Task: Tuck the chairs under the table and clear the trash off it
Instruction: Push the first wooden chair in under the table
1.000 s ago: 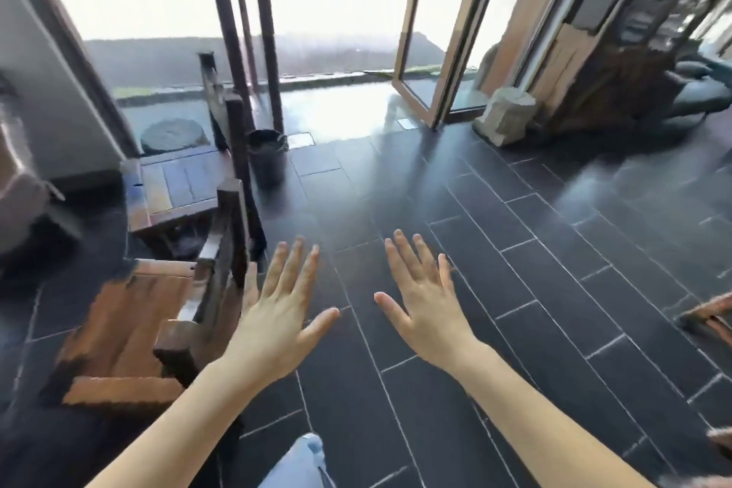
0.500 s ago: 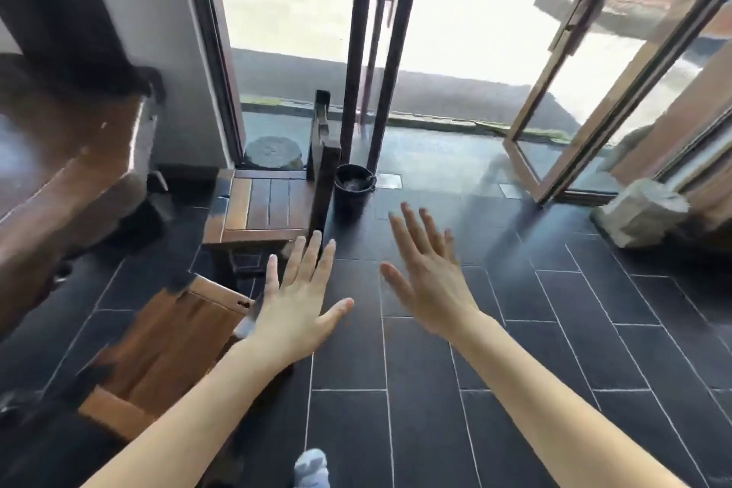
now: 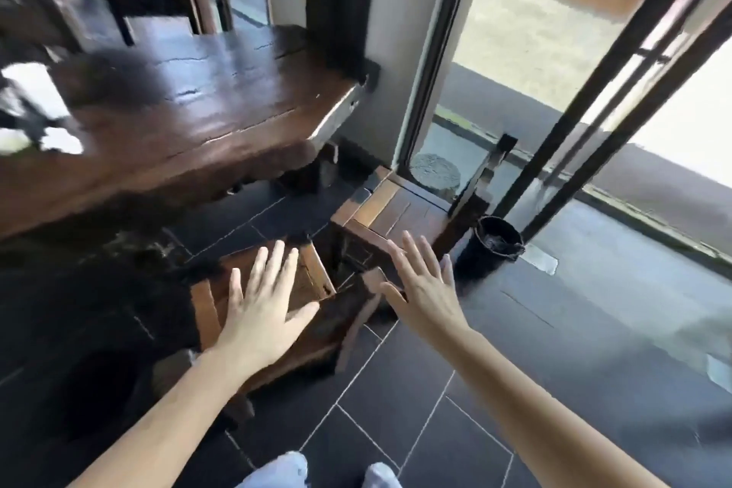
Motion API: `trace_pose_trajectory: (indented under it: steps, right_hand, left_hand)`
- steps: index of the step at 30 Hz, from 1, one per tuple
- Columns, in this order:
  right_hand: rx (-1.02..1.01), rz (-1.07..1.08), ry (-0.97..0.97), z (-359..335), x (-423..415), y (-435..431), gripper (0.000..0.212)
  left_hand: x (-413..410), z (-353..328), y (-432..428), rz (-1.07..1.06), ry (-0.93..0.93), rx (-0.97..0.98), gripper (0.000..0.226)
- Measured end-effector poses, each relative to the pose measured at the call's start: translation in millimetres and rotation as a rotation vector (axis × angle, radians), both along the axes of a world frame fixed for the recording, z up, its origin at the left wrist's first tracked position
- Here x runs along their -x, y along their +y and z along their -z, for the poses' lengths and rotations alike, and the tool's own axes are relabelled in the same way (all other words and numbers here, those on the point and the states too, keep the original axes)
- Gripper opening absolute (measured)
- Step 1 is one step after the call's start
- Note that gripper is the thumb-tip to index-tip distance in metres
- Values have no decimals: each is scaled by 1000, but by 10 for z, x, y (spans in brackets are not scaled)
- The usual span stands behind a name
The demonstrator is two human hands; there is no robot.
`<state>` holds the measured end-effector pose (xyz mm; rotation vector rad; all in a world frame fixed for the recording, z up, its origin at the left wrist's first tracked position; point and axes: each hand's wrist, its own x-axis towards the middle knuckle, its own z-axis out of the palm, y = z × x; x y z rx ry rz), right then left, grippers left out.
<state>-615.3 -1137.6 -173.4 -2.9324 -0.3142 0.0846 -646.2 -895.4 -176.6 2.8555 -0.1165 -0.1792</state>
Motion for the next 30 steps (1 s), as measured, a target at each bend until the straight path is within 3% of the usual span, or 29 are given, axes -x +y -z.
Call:
trace_pose_trajectory:
  steps: [8,13,18,21,25,28,30]
  right_hand:
    - [-82,-171,151,402,-424,-49,60]
    - [-21,-206,345,661,-612,31,60]
    - [-24,-114,483,930,-833,159,63]
    - [-20,-56,507,1104,-892,184,61]
    - [-4,-19,478,1248,-947,266,60]
    - [36,1,417,1306,-956,314,56]
    - [77,-14,396,1341,-995,306,55]
  left_hand:
    - [673,418,287,-386,139,-12,101]
    - [827,644,465,-543,72,86,74]
    - [888,1006,654,-754,328,117,81]
    - [902,1146,543,-805,236,138,85]
    - [690,1151,669,-933,49,116,60]
    - [427,1207,722,-1070,100,193,46]
    - [289,1298,708,-1072,137,143,46]
